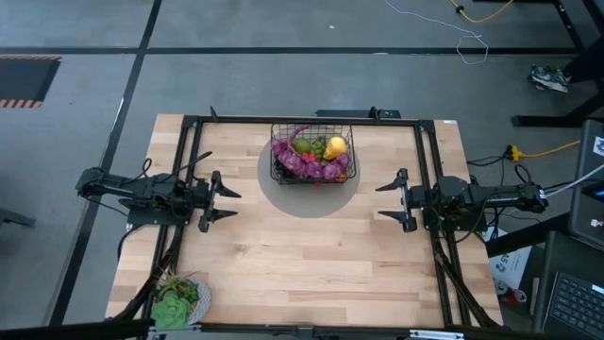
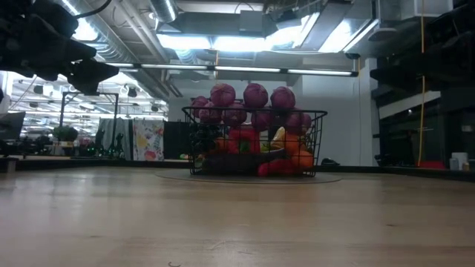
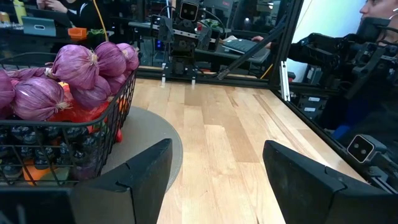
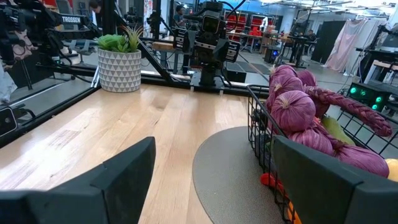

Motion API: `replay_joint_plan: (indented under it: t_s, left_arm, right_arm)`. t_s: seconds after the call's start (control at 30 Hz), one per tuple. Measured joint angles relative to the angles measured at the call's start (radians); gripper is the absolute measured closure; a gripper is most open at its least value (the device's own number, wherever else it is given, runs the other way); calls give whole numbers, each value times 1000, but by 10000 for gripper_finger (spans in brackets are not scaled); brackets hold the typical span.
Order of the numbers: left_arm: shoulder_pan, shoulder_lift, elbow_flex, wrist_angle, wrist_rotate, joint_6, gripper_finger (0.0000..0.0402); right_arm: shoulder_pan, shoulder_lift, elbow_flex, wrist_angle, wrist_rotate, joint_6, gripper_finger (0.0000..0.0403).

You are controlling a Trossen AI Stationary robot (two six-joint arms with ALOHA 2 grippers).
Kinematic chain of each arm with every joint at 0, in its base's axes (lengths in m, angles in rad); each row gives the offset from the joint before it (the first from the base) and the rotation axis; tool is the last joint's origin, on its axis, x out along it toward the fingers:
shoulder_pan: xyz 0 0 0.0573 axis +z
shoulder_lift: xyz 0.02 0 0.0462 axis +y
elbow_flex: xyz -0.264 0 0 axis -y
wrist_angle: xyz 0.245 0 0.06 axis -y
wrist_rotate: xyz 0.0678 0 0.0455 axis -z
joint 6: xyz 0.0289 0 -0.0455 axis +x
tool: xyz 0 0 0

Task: Build produce basket
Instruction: Return to Home Position

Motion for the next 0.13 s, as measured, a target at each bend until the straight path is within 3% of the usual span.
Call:
replay_joint_plan:
  t_s: [0.13]
  left_arm:
    - [0,0,0,0,0,0,154]
  right_arm:
    - [0,0,0,0,0,0,81]
